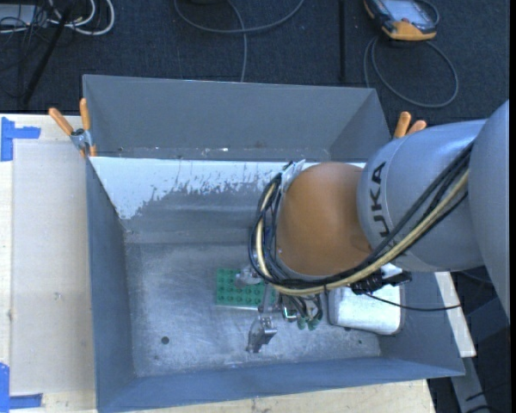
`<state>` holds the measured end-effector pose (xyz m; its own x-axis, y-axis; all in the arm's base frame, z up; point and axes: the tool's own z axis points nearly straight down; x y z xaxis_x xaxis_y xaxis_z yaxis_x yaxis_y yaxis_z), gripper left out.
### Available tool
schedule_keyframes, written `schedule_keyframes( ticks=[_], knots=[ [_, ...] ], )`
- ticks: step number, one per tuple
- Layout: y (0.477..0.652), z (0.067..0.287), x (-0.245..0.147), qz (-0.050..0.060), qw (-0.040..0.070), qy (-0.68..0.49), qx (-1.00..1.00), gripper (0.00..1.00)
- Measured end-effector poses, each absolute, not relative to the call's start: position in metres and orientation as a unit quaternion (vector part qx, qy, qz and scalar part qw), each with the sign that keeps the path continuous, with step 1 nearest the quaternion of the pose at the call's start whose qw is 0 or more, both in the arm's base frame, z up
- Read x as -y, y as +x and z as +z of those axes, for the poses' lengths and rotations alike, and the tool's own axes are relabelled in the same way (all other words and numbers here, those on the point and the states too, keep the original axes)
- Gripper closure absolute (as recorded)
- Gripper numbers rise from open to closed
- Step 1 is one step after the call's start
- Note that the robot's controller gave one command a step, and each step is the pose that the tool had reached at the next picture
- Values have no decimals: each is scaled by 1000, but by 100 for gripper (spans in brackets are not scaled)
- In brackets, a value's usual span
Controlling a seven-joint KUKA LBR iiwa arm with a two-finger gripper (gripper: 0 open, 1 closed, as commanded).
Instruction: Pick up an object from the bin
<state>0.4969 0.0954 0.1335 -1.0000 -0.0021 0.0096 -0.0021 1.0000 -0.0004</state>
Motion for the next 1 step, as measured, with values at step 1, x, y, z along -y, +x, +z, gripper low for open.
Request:
schedule_keyframes(
  ticks=[1],
  knots=[
    [562, 72, -67, -2, -2, -31, 1000, 0]
  ],
)
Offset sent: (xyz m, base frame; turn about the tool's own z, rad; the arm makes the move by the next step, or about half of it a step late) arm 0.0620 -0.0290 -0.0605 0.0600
